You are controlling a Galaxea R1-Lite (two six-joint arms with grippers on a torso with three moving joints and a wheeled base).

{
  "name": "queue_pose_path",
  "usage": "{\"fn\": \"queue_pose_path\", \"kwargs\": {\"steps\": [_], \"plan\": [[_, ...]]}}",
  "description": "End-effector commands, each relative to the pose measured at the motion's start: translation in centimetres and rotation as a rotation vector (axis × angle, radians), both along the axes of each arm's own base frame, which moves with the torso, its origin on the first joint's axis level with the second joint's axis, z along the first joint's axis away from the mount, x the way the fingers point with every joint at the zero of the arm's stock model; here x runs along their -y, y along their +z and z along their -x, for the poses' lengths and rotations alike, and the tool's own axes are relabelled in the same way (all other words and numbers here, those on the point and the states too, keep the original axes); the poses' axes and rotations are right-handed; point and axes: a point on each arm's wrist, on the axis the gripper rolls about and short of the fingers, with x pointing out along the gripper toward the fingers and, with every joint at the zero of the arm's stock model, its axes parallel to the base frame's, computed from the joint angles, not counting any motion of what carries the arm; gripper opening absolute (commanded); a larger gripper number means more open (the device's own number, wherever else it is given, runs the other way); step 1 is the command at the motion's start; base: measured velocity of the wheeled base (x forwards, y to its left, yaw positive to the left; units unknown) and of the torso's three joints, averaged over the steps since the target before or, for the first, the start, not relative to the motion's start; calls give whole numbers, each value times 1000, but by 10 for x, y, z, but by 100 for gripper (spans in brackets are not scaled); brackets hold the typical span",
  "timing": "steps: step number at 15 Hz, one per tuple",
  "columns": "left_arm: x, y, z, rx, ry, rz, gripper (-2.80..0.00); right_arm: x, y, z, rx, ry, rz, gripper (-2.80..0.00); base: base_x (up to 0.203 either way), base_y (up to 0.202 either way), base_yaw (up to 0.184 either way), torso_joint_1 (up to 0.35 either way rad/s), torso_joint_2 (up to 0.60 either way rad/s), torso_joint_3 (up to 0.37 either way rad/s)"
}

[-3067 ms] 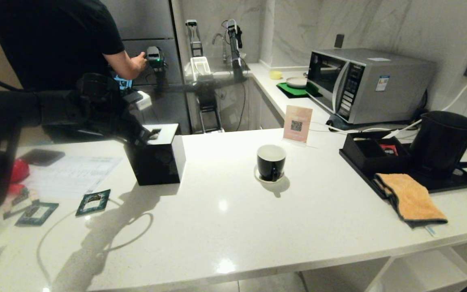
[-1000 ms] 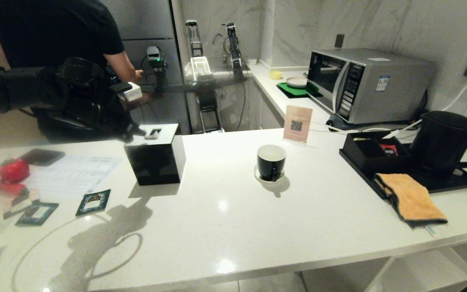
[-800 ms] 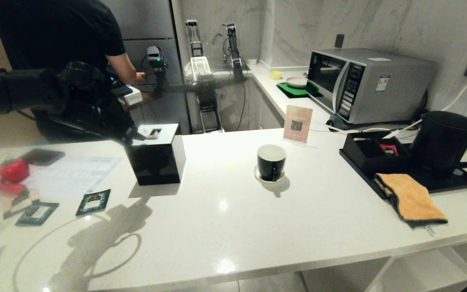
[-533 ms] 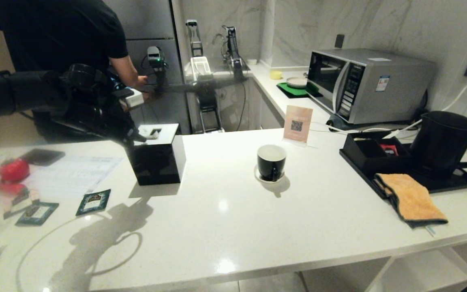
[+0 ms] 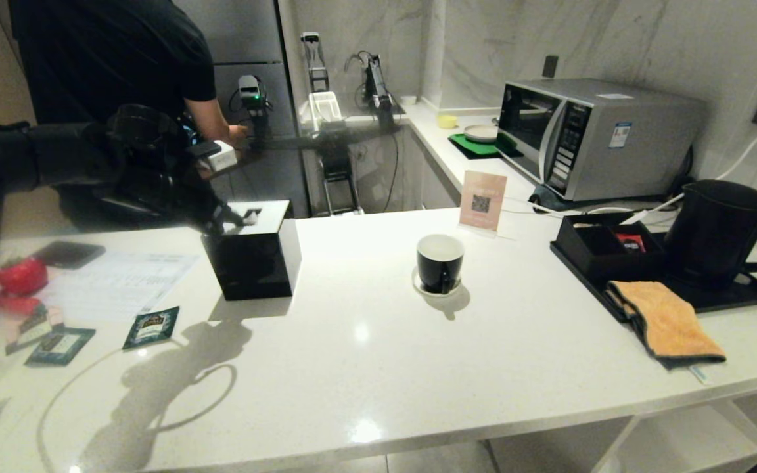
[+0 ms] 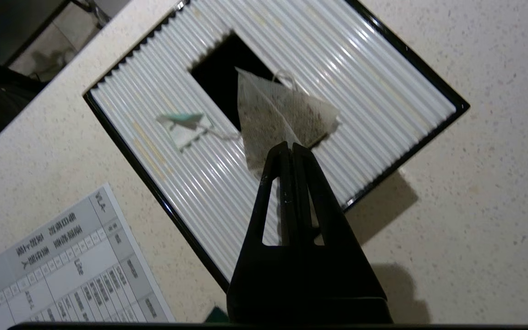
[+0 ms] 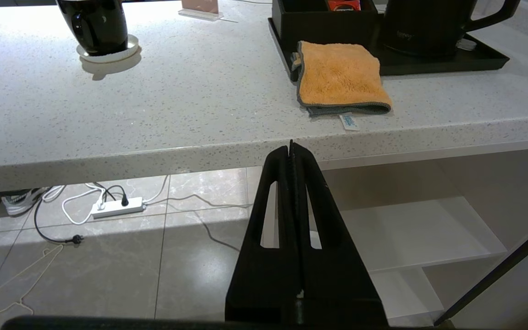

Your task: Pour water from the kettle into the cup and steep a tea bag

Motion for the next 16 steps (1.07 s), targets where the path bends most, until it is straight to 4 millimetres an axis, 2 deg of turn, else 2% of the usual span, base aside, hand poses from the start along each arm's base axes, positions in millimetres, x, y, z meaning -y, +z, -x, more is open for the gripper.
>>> {"fn": "queue_pose_path", "kwargs": {"steps": [1,12,16], "plan": [[1,-5,-5,10,-9,5,-280,0,0,0,-1,0,0,-280,0,0,0,0,0,0],[8,-22,-18,19,-30,0,-280,0,0,0,-1,0,0,-280,0,0,0,0,0,0],[7,-22,-21,40,-27,-2,-280,0,0,0,-1,0,0,-280,0,0,0,0,0,0]]}}
